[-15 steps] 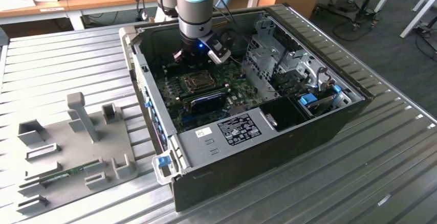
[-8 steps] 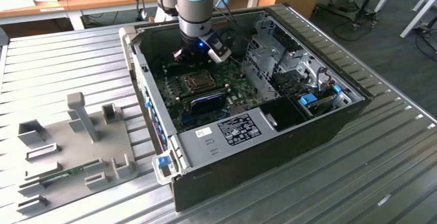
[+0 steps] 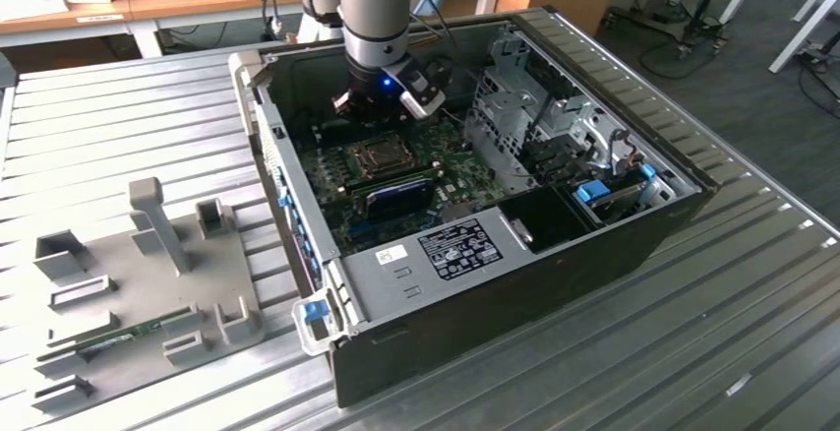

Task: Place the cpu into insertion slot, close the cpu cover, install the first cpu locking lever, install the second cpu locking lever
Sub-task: 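Install the first cpu locking lever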

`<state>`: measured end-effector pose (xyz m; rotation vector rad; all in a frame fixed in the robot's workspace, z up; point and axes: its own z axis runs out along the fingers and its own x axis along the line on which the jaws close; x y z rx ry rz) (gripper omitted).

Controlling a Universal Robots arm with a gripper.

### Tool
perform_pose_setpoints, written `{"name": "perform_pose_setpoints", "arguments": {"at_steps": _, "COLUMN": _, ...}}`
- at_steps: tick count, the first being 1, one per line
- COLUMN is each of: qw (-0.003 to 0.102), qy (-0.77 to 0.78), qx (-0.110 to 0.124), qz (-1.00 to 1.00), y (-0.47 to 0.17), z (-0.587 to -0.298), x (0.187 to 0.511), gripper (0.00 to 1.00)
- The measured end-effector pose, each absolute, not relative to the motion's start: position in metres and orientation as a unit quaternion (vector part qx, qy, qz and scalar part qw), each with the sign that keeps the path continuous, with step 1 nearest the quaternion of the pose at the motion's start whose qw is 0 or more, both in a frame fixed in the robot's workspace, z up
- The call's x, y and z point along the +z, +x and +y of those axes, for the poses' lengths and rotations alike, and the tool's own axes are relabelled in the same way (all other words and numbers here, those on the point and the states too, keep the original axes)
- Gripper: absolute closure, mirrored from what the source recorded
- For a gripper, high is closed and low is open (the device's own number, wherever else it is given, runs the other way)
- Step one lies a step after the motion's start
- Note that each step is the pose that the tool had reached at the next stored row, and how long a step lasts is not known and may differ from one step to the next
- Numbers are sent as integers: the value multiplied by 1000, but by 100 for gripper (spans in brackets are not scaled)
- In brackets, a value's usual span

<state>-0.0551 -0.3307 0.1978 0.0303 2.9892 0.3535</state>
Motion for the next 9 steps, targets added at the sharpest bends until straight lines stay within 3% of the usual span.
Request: {"name": "perform_pose_setpoints", "arguments": {"at_steps": 9, "qw": 66, "qy": 10, "qx": 117, "qz": 991, "y": -52, "z": -331, "x": 198, "gripper": 89}}
